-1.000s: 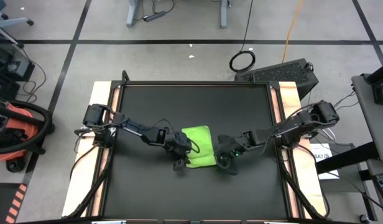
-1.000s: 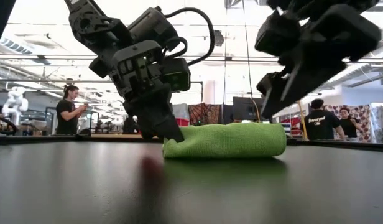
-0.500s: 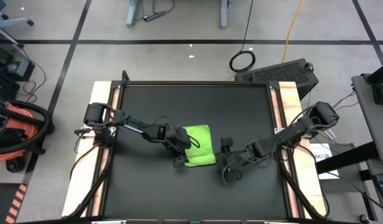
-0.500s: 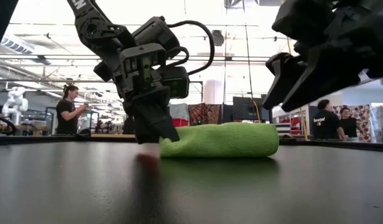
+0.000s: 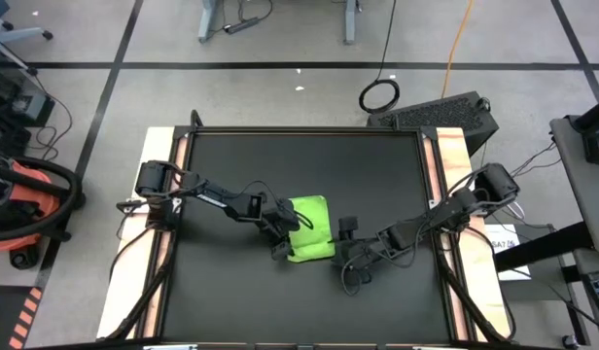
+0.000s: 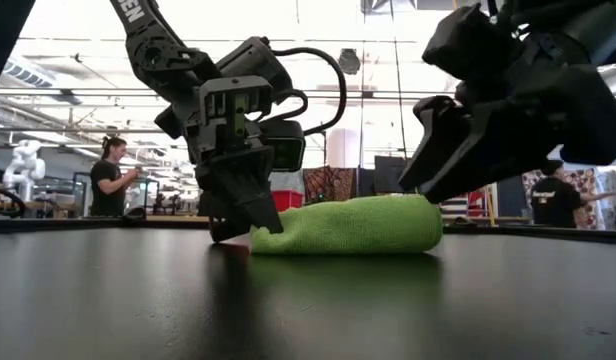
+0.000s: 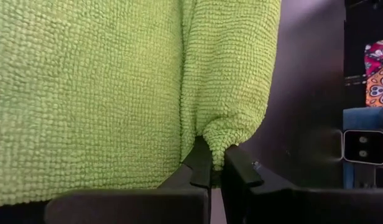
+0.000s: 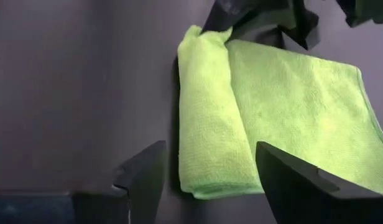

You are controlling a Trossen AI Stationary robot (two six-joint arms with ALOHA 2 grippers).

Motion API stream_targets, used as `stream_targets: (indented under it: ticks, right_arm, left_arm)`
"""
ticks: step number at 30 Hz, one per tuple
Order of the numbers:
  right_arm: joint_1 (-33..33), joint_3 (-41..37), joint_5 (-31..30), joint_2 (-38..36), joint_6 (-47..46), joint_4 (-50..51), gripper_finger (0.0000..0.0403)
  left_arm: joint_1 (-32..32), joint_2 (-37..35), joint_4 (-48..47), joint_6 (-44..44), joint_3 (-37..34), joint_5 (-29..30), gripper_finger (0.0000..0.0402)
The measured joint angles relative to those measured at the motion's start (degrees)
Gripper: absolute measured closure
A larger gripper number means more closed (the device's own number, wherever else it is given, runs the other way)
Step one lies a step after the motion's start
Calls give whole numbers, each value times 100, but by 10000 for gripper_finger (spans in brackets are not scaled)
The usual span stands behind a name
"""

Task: Roll towel
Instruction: Roll the green towel

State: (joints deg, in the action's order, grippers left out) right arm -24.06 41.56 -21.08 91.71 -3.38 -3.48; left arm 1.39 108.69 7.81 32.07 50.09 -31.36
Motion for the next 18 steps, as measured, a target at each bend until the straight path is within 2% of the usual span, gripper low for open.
stream_targets:
  ticks: [13, 18]
  right_arm:
    - [-8, -2, 41, 595, -58, -227, 166]
    - [115, 7, 93, 818, -400, -332, 196]
  left_arm:
    - [-86, 37, 66, 68, -13, -213, 387]
    - [-114, 43, 68, 68, -15, -327, 387]
